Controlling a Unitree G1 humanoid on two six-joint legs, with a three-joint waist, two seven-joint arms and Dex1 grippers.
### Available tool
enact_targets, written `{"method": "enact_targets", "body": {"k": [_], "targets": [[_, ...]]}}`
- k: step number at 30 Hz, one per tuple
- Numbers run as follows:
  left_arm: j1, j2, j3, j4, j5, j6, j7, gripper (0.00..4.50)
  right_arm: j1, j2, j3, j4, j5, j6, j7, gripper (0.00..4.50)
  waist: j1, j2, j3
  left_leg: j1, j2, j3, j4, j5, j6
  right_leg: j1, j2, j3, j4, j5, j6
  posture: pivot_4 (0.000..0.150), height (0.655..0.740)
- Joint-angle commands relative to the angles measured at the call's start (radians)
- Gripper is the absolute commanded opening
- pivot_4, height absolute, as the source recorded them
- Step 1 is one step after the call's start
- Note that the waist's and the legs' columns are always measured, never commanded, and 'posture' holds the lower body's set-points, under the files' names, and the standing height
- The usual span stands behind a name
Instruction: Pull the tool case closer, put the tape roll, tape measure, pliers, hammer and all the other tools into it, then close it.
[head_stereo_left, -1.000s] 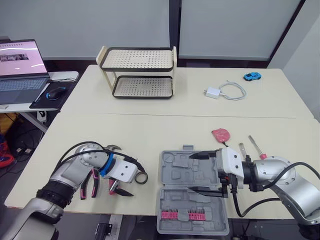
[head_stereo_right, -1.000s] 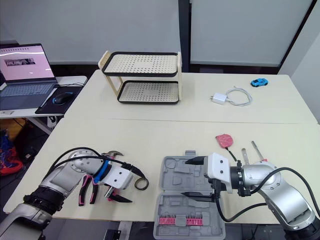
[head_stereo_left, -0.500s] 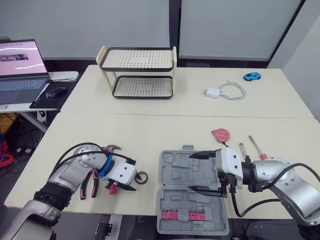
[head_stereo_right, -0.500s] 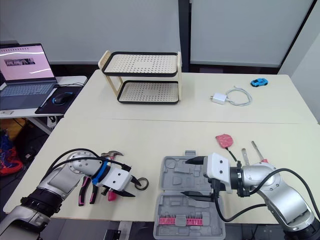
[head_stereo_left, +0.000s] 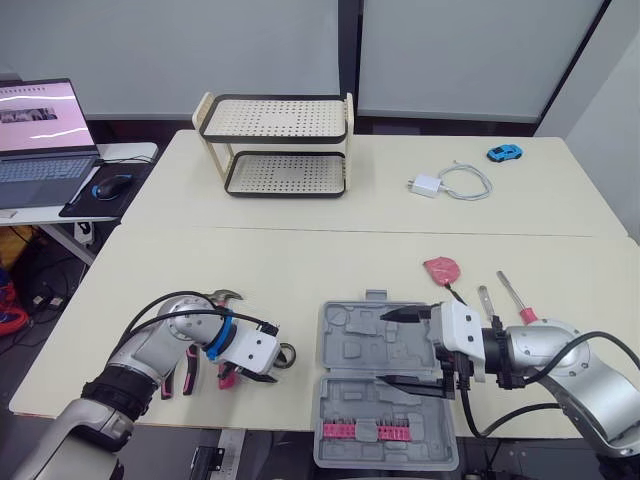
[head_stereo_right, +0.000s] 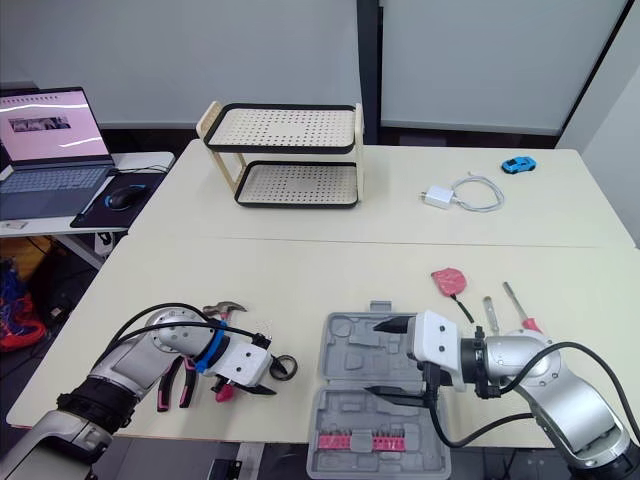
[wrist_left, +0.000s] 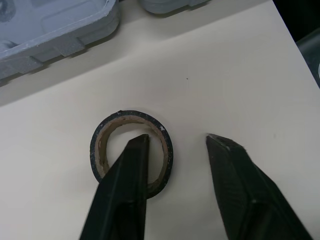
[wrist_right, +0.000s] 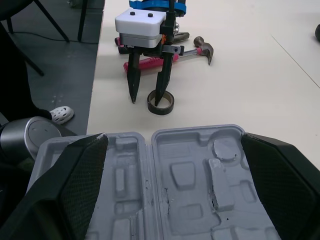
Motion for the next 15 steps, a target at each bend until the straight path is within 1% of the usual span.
{"method": "enact_targets", "body": {"k": [1, 3, 8, 10, 12, 15], "targets": [[-0.013, -0.014, -0.005, 0.002, 0.010, -0.013, 0.026, 0.54, -0.003, -0.001, -0.006, -0.040, -0.012, -0.022, -0.007, 4.50, 0.000, 0.000, 0.000, 0.000, 0.000, 0.000, 0.000, 0.000, 0.000, 0.000, 0.000, 0.000, 0.000, 0.000, 0.000, 0.150, 0.7400], [-0.011, -0.015, -0.005, 0.003, 0.012, -0.015, 0.029, 0.01, -0.004, -0.002, -0.001, -0.038, -0.021, -0.028, -0.006, 4.50, 0.000, 0.000, 0.000, 0.000, 0.000, 0.000, 0.000, 0.000, 0.000, 0.000, 0.000, 0.000, 0.000, 0.000, 0.000, 0.150, 0.7400], [-0.004, 0.005, 0.008, -0.022, -0.005, 0.005, 0.015, 0.01, 0.005, 0.001, -0.010, -0.047, -0.014, -0.025, -0.001, 4.50, 0.000, 0.000, 0.000, 0.000, 0.000, 0.000, 0.000, 0.000, 0.000, 0.000, 0.000, 0.000, 0.000, 0.000, 0.000, 0.150, 0.7400], [-0.013, 0.031, 0.022, -0.061, -0.038, 0.035, -0.022, 0.01, 0.016, 0.007, -0.023, -0.056, -0.021, -0.032, -0.016, 4.50, 0.000, 0.000, 0.000, 0.000, 0.000, 0.000, 0.000, 0.000, 0.000, 0.000, 0.000, 0.000, 0.000, 0.000, 0.000, 0.150, 0.7400], [-0.036, 0.050, 0.046, -0.122, -0.094, 0.112, -0.065, 0.01, 0.039, 0.032, -0.052, -0.076, -0.013, -0.024, -0.060, 4.50, 0.000, 0.000, 0.000, 0.000, 0.000, 0.000, 0.000, 0.000, 0.000, 0.000, 0.000, 0.000, 0.000, 0.000, 0.000, 0.150, 0.7400], [-0.094, 0.049, 0.075, -0.211, -0.173, 0.284, -0.098, 0.01, 0.095, 0.056, -0.097, -0.136, 0.026, 0.022, -0.113, 4.50, 0.002, 0.000, 0.000, 0.000, 0.000, -0.001, 0.000, 0.000, 0.000, 0.000, 0.000, 0.000, 0.000, 0.000, 0.000, 0.150, 0.7400]]}}
